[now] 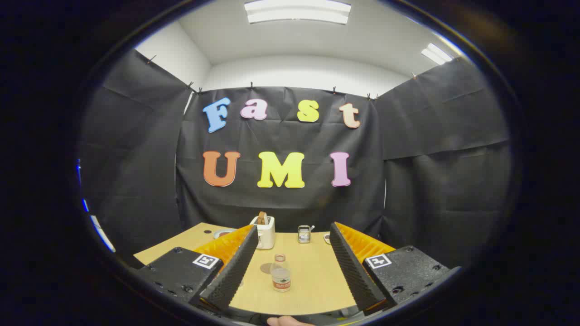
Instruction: Take the bottle from table, then pour the juice into the cup, finally place the bottle on the coaster
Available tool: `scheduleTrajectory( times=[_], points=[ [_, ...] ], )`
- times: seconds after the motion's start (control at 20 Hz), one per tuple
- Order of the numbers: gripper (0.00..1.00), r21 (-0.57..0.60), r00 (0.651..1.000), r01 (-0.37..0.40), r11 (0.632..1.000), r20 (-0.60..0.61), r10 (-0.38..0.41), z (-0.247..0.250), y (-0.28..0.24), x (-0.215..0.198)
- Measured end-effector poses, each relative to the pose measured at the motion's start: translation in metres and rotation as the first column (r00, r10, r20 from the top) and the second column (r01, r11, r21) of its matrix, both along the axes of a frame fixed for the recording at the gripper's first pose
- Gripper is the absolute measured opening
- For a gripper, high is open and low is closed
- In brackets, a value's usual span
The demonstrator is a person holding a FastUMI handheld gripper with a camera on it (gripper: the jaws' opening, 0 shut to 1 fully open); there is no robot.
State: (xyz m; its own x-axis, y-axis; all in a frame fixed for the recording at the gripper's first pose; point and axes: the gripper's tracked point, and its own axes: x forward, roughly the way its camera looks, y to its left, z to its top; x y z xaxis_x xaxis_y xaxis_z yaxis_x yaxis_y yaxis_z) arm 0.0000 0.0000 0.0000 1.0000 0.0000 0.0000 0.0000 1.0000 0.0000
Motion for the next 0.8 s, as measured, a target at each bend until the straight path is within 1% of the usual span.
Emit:
scheduleTrajectory(
  times=[0.35,0.8],
  points=[
    [1.00,-0.007,1.000,0.024,1.000,-0.006,-0.024,-0.0039,-0.0031,-0.0007],
    [1.00,0.013,1.000,0.016,1.000,-0.011,-0.016,-0.0084,-0.0014,0.0031]
  ],
)
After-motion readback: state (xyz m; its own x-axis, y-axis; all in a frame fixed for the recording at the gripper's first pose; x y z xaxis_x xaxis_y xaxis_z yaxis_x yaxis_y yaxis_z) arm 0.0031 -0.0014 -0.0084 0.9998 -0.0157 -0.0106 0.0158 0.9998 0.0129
